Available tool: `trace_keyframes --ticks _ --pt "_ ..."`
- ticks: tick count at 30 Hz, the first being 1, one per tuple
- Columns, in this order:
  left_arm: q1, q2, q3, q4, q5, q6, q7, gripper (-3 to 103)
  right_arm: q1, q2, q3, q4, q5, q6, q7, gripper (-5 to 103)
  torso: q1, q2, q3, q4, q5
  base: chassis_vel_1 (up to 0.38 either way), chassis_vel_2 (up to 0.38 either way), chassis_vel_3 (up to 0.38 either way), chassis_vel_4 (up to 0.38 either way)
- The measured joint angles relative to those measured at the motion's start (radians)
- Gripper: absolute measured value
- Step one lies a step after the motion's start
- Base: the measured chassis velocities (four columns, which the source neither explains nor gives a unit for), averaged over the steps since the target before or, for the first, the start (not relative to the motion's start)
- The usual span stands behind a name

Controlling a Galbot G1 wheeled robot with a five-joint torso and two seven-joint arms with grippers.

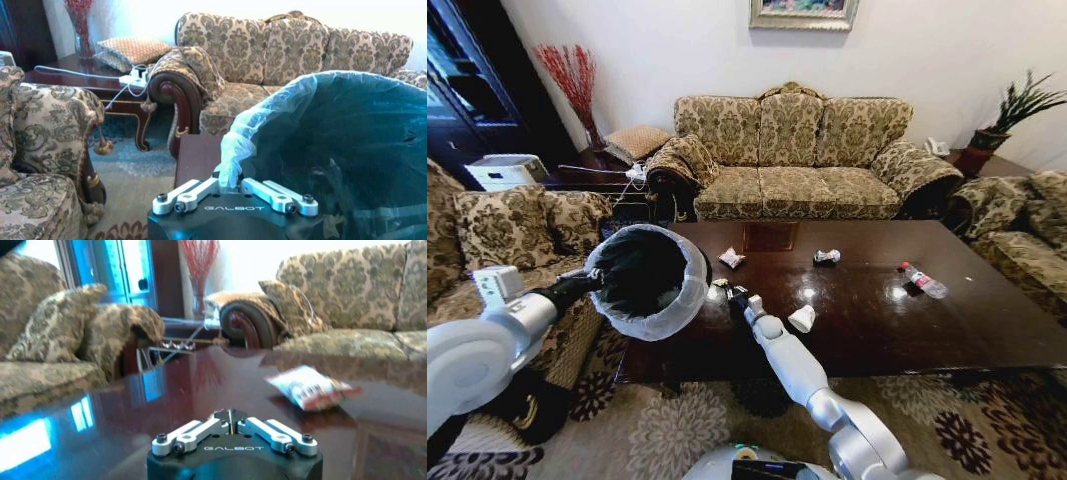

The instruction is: Move to the front of the table and place the trash on the table into the trash bin.

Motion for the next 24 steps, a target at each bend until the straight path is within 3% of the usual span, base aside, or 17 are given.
trace_keyframes --ticks 4,11,12,14,16,19,24 --pt "-0.004 0.015 0.002 0.005 -0.001 0.0 0.0 0 0.0 0.0 -0.007 0.014 -0.001 -0.001 0.008 5 0.0 0.0 0.0 -0.0001 0.0 0.0 0.0 0.0 0.0" --pt "-0.001 0.019 0.004 0.004 -0.002 -0.002 0.0 0 0.03 0.0 0.003 -0.043 -0.026 0.007 0.014 37 0.0 0.0 0.0 -0.0001 -0.0001 0.0 0.0 0.0 0.0" --pt "-0.001 0.019 0.004 0.004 -0.002 -0.002 0.0 0 0.03 0.0 0.003 -0.043 -0.026 0.007 0.014 37 0.0 0.0 0.0 -0.0001 -0.0001 0.0 0.0 0.0 0.0" --pt "-0.001 0.022 0.005 0.005 -0.002 -0.003 0.001 0 0.042 0.0 0.004 -0.067 -0.03 0.01 0.012 48 0.0 0.0 0.0 0.0 0.0 0.0 0.0 0.0 0.0" --pt "-0.002 0.023 0.005 0.007 -0.002 -0.004 0.001 0 0.047 0.0 0.004 -0.075 -0.03 0.011 0.011 48 0.0 0.0 0.0 -0.0001 0.0 0.0 0.0 0.0 0.0" --pt "-0.007 0.028 0.011 0.013 -0.003 -0.01 0.002 0 0.07 0.0 0.005 -0.118 -0.03 0.025 0.003 65 0.0 0.0 0.0 -0.0001 0.0 0.0 0.0 0.0 0.0" --pt "-0.013 0.026 0.022 0.019 -0.003 -0.022 0.007 0 0.08 0.0 -0.003 -0.141 -0.029 0.032 -0.01 81 0.0 0.0 0.0 -0.0002 0.0 0.0 0.0 0.0 0.0"
